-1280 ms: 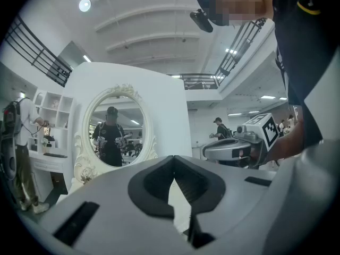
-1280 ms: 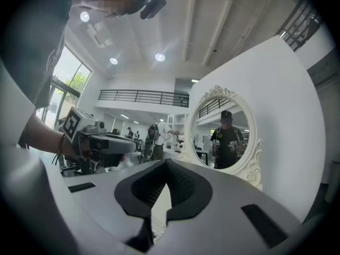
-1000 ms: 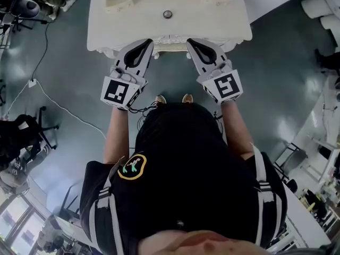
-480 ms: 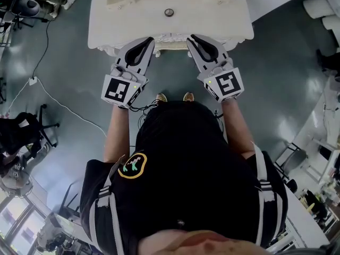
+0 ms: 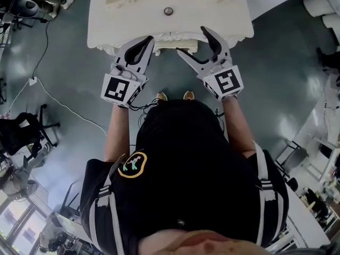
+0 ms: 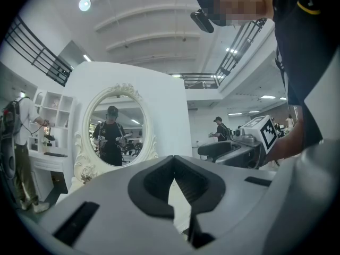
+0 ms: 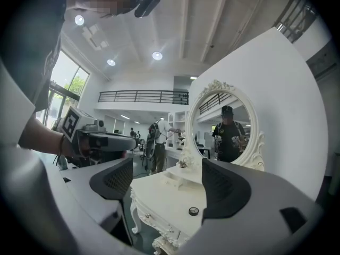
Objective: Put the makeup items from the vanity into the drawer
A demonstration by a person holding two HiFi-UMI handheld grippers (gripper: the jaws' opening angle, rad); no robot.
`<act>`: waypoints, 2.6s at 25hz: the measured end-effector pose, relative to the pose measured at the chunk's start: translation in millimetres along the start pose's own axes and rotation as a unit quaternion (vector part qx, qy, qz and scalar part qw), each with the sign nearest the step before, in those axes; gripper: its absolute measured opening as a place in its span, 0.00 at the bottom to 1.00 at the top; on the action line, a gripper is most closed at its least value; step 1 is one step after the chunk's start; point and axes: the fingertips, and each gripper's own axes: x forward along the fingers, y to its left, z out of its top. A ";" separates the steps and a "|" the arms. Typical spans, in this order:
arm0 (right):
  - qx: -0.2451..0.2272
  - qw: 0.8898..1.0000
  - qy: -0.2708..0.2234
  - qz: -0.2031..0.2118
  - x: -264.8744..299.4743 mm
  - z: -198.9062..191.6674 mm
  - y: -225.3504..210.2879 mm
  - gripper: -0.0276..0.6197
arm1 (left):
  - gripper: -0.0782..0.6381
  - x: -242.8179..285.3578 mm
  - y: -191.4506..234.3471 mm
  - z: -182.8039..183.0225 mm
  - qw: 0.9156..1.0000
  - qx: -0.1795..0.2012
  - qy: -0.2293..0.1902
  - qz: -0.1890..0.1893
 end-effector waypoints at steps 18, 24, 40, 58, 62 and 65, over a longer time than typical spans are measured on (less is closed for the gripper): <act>-0.003 1.000 0.007 -0.011 -5.3 -12.3 -12.4 0.97 | 0.13 8.9 -8.7 -4.1 1.000 0.001 0.007 0.009; 0.006 1.000 -0.001 -0.002 -17.6 -10.7 -19.3 0.97 | 0.13 14.2 -20.7 0.0 1.000 0.004 0.008 0.018; 0.009 0.999 -0.007 0.043 -57.1 -18.9 -35.7 0.97 | 0.13 30.0 -67.3 -1.2 0.998 0.012 0.029 0.052; 0.007 0.999 0.022 0.033 56.7 -47.4 -71.1 0.97 | 0.13 83.4 38.7 -50.1 0.999 0.005 0.038 0.025; 0.006 0.999 0.022 0.025 103.4 -47.5 -91.4 0.97 | 0.13 109.4 85.1 -60.0 0.999 0.007 0.035 0.013; 0.009 0.999 0.024 0.019 131.1 -46.1 -101.0 0.97 | 0.13 124.5 115.7 -64.6 0.999 -0.002 0.034 0.005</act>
